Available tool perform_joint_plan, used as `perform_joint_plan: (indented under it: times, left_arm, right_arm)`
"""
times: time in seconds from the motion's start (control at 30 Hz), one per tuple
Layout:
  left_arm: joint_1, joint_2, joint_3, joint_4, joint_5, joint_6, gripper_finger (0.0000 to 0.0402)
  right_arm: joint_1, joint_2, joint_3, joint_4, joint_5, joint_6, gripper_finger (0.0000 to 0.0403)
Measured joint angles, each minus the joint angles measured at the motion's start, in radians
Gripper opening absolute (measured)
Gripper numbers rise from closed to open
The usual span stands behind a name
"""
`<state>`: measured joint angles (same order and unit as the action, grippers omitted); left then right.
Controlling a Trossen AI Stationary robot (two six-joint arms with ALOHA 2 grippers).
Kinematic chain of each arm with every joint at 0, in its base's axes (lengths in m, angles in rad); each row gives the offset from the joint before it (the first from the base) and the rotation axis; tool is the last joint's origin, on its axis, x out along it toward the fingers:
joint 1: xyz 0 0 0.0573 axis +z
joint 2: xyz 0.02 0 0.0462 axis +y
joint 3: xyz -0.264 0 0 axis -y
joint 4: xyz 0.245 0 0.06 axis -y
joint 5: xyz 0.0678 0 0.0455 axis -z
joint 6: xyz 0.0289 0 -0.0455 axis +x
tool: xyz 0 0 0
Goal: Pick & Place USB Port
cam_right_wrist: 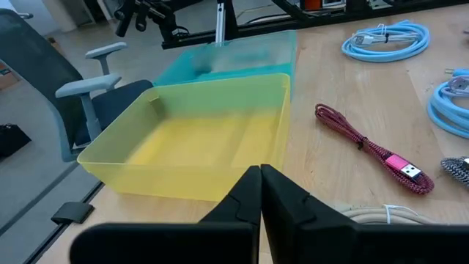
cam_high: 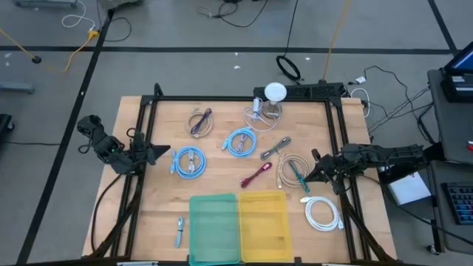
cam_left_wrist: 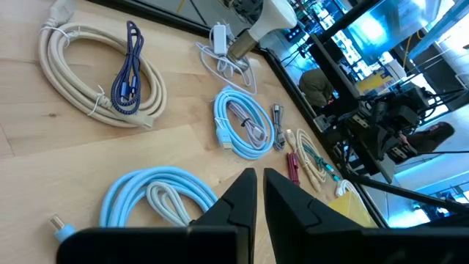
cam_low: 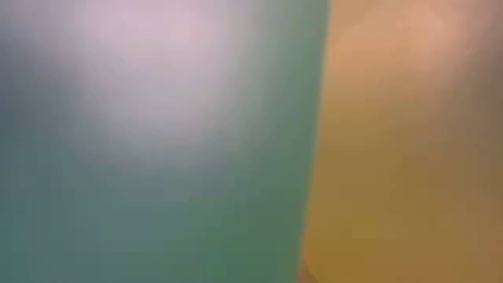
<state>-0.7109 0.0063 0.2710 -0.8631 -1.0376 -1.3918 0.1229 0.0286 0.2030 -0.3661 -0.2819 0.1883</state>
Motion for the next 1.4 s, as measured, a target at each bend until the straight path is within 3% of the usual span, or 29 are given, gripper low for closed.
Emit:
perform_joint_plan:
  times: [0.23,0.3,0.43,0.57,0.7,0.8,1.0,1.13,1.4]
  left_arm:
    - [0.0,0.0,0.0,0.0,0.0,0.0,0.0028]
    - [0.0,0.0,0.0,0.0,0.0,0.0,0.0028]
    - [0.0,0.0,0.0,0.0,0.0,0.0,0.0028]
    - [0.0,0.0,0.0,0.0,0.0,0.0,0.0028]
    - [0.0,0.0,0.0,0.0,0.0,0.0,0.0028]
    - [0.0,0.0,0.0,0.0,0.0,0.0,0.0028]
    - [0.0,0.0,0.0,0.0,0.0,0.0,0.0028]
    - [0.0,0.0,0.0,0.0,0.0,0.0,0.0028]
    - [0.0,0.0,0.0,0.001,-0.02,-0.008,0.0028]
  right_arm:
    - [-0.002,0.006,-0.083,0.321,0.072,0.031,0.0]
    - [0.0,0.005,-0.12,0.462,0.07,0.164,0.0]
    - [0.002,0.013,-0.153,0.872,0.097,0.617,0.0]
    - [0.003,0.048,-0.155,1.18,0.324,0.907,0.0]
    - [0.003,0.059,-0.156,1.403,0.606,1.07,0.0]
    - [0.003,0.059,-0.156,1.501,0.683,1.081,0.0]
    - [0.003,0.059,-0.157,1.513,0.672,1.017,0.0]
    - [0.003,0.06,-0.157,1.51,0.723,0.952,0.0]
    - [0.003,0.061,-0.147,1.507,1.026,0.742,0.0]
